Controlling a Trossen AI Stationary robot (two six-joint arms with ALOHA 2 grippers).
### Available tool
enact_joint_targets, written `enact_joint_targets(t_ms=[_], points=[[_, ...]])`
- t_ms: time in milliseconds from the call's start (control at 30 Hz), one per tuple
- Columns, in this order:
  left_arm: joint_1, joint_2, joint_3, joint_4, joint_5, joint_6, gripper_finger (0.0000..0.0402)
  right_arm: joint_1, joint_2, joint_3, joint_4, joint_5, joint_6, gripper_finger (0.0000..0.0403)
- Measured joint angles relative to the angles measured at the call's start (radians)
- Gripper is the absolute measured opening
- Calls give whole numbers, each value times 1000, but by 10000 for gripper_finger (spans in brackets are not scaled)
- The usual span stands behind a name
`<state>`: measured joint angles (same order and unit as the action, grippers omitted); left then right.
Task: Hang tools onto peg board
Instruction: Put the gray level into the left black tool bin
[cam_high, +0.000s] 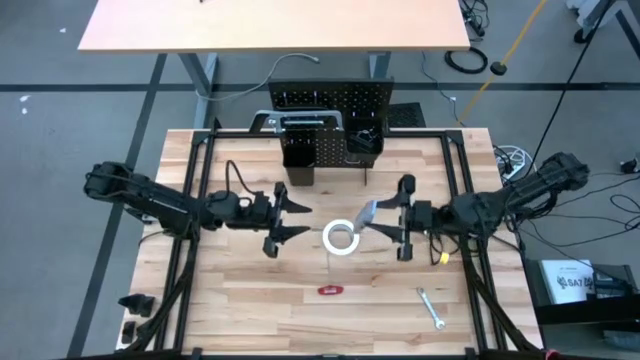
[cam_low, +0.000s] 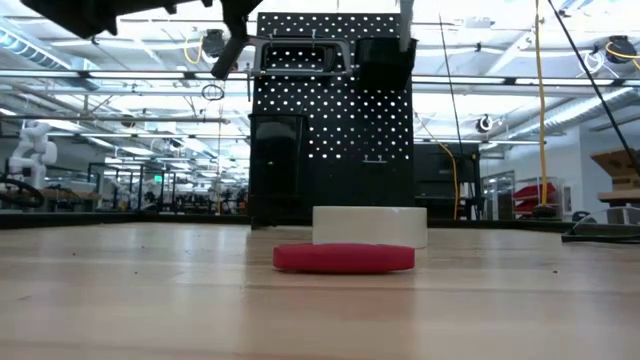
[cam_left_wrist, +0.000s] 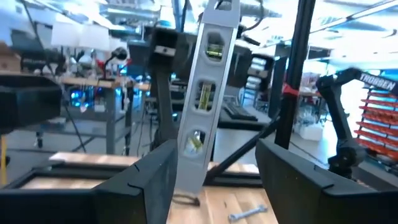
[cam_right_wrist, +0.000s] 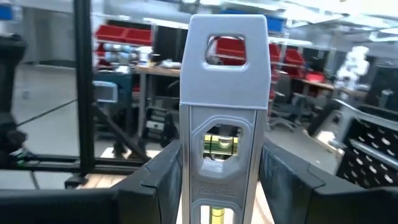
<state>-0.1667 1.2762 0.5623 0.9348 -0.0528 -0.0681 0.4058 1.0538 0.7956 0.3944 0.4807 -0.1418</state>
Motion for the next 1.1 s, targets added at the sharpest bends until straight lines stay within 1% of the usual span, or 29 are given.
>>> enact_joint_targets(t_ms=[67,167,267,400,600,667,733,767,933,1100], points=[[17,5,16,-7,44,-2,221,-47,3,0,-1,-90,1,170],[30,7,32,-62,75,-3,221,-118,24,0,-1,-178,26,171],[30,6,35,-76,60,-3,221,-177,54,0,16,-266,47,170],[26,6,36,-122,27,-4,221,-224,106,0,106,-400,70,171],[20,13,36,-138,23,0,221,-249,188,0,187,-517,73,171],[21,19,36,-135,38,7,221,-250,211,0,207,-534,77,171],[21,28,36,-139,97,25,221,-250,231,0,226,-538,78,171],[20,34,36,-139,107,26,221,-251,240,0,238,-536,78,171],[21,40,36,-127,86,21,221,-264,260,0,260,-532,94,171],[18,40,36,-117,88,-48,221,-284,260,0,262,-531,104,171]])
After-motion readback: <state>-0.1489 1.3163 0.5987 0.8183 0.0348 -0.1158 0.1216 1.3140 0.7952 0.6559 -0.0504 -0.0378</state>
